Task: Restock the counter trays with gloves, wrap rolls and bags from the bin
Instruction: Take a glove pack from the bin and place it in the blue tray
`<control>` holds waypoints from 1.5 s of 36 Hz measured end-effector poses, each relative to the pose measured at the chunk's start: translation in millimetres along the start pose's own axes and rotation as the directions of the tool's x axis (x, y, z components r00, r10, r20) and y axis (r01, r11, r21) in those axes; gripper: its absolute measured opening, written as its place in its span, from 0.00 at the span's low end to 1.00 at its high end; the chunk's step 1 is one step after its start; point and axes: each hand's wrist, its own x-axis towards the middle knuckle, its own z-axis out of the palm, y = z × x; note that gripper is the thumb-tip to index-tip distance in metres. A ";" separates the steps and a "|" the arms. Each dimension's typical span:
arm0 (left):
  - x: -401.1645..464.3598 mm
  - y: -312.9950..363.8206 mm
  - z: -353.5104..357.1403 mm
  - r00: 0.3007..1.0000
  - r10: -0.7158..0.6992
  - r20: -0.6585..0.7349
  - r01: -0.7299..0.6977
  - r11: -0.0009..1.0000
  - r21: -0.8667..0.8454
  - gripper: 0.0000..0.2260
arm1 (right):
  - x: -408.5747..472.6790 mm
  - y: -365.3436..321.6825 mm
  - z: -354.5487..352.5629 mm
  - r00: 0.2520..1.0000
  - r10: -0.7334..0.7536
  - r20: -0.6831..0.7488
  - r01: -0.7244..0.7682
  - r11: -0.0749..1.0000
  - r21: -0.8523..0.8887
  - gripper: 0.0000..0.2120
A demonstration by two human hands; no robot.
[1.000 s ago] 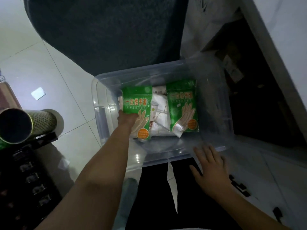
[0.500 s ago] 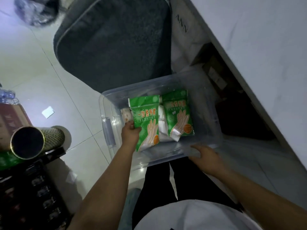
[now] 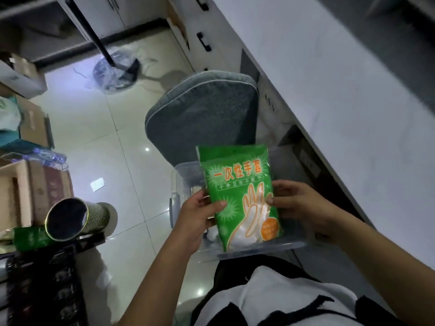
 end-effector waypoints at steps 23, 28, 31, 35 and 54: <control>34.2 -15.2 53.0 0.964 -0.233 0.127 0.213 0.965 0.150 0.17 | -30.9 32.9 -35.4 0.970 0.059 -0.234 0.008 0.961 0.278 0.15; 58.6 -50.1 59.6 0.919 -0.386 0.078 0.355 0.898 0.261 0.12 | -30.1 69.6 -37.7 0.929 0.184 -0.322 -0.085 0.951 0.298 0.12; 75.6 -74.6 55.8 0.890 -0.455 0.030 0.432 0.863 0.262 0.05 | -32.1 97.9 -34.8 0.882 0.281 -0.379 -0.137 0.922 0.363 0.11; 107.7 -108.6 40.0 0.875 -0.463 -0.141 0.484 0.825 0.293 0.04 | -35.7 131.3 -35.2 0.817 0.388 -0.427 -0.179 0.875 0.450 0.11; 256.8 -225.7 66.8 0.841 -0.428 -0.332 0.541 0.640 0.546 0.28 | -42.4 204.5 -42.3 0.674 0.394 -0.625 -0.091 0.884 0.460 0.13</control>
